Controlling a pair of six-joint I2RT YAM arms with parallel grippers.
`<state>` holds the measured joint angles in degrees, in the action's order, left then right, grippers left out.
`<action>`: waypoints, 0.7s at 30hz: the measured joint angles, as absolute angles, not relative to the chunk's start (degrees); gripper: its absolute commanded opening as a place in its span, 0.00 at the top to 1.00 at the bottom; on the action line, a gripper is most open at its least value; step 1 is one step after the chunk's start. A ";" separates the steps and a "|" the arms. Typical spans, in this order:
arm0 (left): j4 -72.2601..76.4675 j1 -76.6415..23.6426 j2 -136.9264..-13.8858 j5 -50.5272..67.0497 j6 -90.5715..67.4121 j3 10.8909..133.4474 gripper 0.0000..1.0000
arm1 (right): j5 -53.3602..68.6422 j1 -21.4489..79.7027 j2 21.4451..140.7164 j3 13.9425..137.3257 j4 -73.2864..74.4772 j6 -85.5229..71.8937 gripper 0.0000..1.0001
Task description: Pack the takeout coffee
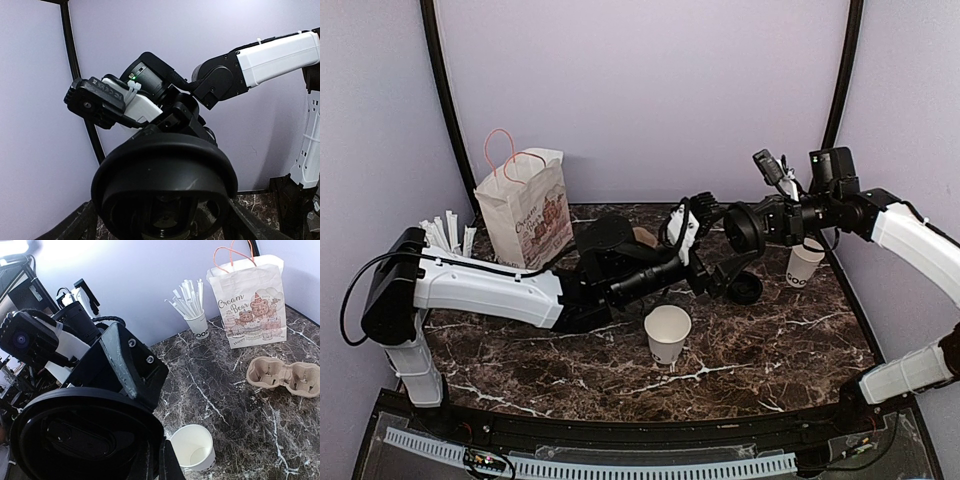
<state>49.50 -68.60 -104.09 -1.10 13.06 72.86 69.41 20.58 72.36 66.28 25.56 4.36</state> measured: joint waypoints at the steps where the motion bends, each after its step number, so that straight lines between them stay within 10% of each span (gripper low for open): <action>1: 49.50 -68.60 -104.31 -1.10 13.04 73.17 0.15 | 69.41 20.58 72.36 66.19 25.34 4.19 1.00; 12: 49.67 -68.69 -104.22 -0.97 11.38 72.77 0.17 | 67.46 19.62 70.76 65.21 25.41 4.60 0.69; 21: 41.78 -68.66 -94.32 -4.05 9.80 63.37 0.18 | 63.88 16.32 67.37 64.31 28.71 9.26 0.62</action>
